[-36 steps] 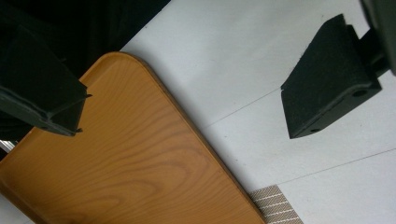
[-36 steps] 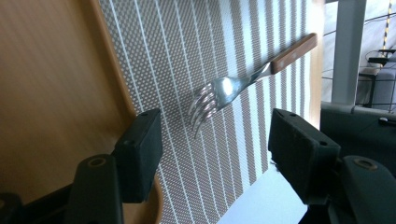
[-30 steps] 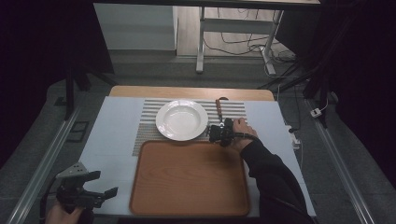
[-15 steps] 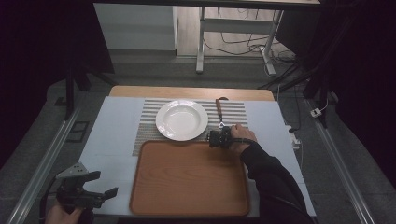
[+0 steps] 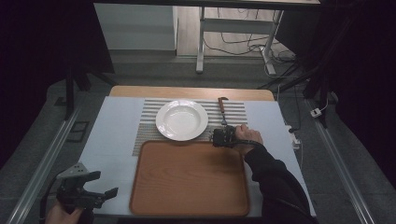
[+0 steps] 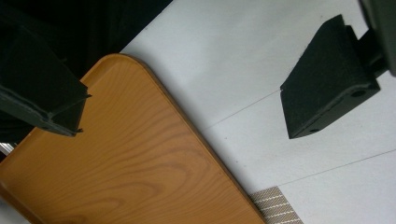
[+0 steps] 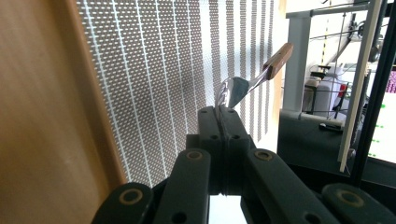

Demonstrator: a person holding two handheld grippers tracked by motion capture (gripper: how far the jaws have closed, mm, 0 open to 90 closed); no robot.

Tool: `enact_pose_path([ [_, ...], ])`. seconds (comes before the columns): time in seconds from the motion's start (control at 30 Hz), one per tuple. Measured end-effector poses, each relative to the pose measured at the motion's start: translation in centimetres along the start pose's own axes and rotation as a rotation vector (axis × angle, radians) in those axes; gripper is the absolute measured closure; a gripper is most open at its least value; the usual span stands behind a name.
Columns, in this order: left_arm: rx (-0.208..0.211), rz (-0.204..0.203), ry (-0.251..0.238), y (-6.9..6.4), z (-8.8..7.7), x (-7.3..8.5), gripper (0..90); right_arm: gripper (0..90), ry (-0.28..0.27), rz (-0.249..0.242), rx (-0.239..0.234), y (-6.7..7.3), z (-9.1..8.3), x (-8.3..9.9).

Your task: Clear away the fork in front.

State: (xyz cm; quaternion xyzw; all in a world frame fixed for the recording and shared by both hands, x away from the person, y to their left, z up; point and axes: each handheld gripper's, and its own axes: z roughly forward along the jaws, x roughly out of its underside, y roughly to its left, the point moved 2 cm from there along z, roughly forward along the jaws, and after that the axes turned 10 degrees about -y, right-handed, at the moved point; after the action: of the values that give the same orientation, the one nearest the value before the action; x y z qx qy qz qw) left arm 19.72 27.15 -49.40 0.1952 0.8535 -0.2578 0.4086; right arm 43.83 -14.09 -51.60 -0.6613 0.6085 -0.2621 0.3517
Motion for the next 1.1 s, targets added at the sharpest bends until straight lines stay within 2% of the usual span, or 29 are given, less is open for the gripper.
enact_pose_path([
  [0.07,-0.001,0.002,-0.001,0.0,0.0,0.0,0.4,90.0,-0.017,0.012,-0.012,-0.1,-0.3,0.0],
  [0.1,-0.001,0.002,-0.001,0.0,0.0,0.0,0.4,90.0,-0.013,0.012,0.004,-0.1,-0.7,-0.1],
  [0.13,-0.001,0.003,-0.002,0.0,0.0,0.0,0.4,90.0,-0.033,0.030,-0.030,-0.1,-0.8,-0.1],
  [0.17,-0.001,0.003,-0.002,0.0,0.0,0.0,0.4,90.0,-0.047,0.031,0.000,-0.1,-1.0,-0.2],
  [0.27,-0.001,0.005,-0.004,0.0,0.0,0.0,0.4,90.0,-0.066,0.047,0.000,-0.1,-1.7,-0.4],
  [0.3,-0.001,0.006,-0.004,0.0,0.0,0.0,0.4,90.0,-0.045,0.039,0.000,-0.2,-2.2,-0.5],
  [0.33,0.001,0.007,-0.004,0.0,-0.1,0.0,0.4,90.0,-0.073,0.057,-0.035,-0.3,-2.2,-0.5],
  [0.37,0.002,0.007,-0.005,0.0,-0.1,0.0,0.4,90.0,-0.055,0.046,0.000,-0.3,-2.7,-0.5],
  [0.43,0.003,0.009,-0.006,-0.1,-0.1,0.0,0.4,90.0,-0.093,0.065,-0.008,-0.3,-3.0,-0.5],
  [0.47,0.003,0.009,-0.006,-0.1,-0.1,0.0,0.4,90.0,-0.077,0.064,-0.002,-0.3,-3.4,-0.5],
  [0.53,0.004,0.015,-0.005,-0.1,-0.1,0.0,0.4,89.9,-0.087,0.073,-0.004,-0.3,-3.9,-0.5],
  [0.57,0.002,0.019,-0.003,-0.1,0.0,0.0,0.3,90.0,-0.104,0.085,-0.032,-0.3,-4.1,-0.4],
  [0.6,0.002,0.019,-0.003,-0.1,0.0,0.0,0.3,89.9,-0.098,0.083,-0.007,-0.3,-4.4,-0.4],
  [0.63,0.001,0.020,-0.002,-0.1,0.0,0.0,0.3,89.9,-0.098,0.083,-0.007,-0.3,-4.4,-0.4],
  [0.67,0.001,0.019,-0.001,-0.2,0.0,0.0,0.3,90.0,-0.118,0.108,-0.037,-0.2,-4.9,-0.2],
  [0.7,0.002,0.021,0.000,-0.2,0.0,0.0,0.3,89.9,-0.115,0.117,-0.015,-0.2,-5.3,-0.1],
  [0.8,0.003,0.021,0.001,-0.2,0.0,0.0,0.3,90.0,-0.143,0.163,-0.028,-0.2,-6.2,0.2],
  [0.83,0.003,0.019,0.001,-0.2,0.0,0.0,0.3,90.0,-0.143,0.163,-0.028,-0.2,-6.2,0.2],
  [0.87,0.002,0.024,0.003,-0.2,0.0,0.0,0.3,89.9,-0.172,0.192,-0.033,-0.2,-6.8,0.3],
  [0.97,0.001,0.025,0.003,-0.2,0.1,0.0,0.3,90.0,-0.213,0.239,-0.042,-0.2,-7.7,0.5],
  [1.1,0.002,0.026,0.003,-0.2,0.1,-0.1,0.3,90.0,-0.264,0.327,-0.063,-0.2,-9.0,0.6],
])
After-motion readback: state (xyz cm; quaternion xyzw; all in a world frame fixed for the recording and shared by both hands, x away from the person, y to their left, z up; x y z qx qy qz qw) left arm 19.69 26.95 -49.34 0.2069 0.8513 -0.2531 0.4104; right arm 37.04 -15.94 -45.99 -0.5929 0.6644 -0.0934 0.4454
